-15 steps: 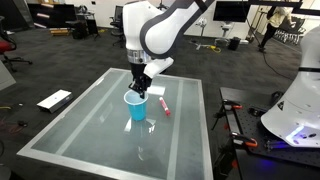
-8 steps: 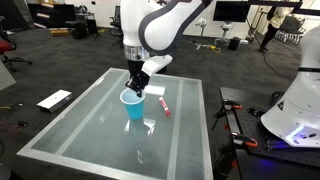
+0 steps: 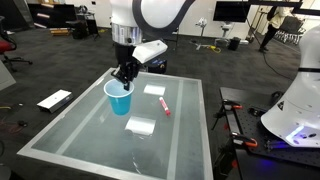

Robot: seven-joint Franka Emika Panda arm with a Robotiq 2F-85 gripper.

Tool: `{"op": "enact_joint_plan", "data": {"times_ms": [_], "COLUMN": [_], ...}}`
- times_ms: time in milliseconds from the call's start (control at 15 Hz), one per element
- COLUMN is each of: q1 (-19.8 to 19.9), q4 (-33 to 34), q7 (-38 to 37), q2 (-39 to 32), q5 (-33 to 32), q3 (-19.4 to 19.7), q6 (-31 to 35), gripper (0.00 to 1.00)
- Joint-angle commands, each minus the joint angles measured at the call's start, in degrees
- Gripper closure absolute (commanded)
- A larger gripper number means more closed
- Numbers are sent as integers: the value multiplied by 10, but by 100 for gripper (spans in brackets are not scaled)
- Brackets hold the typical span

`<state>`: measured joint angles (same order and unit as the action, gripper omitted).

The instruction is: Move the cup to the left

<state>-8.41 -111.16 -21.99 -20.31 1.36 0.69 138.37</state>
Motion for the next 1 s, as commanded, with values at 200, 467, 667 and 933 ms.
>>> {"op": "enact_joint_plan", "data": {"times_ms": [200,467,667,933], "q1": [2,7,16,24], "q4": [2,10,51,131], "q7": [-1,8,34,71], "q2": [0,-7,-38,-92], "q5": [-1,10,27,39], "q3": [-3,-7,-15,-22], "q6": [-1,-5,-26,-69], "gripper": [95,99,99,99]}}
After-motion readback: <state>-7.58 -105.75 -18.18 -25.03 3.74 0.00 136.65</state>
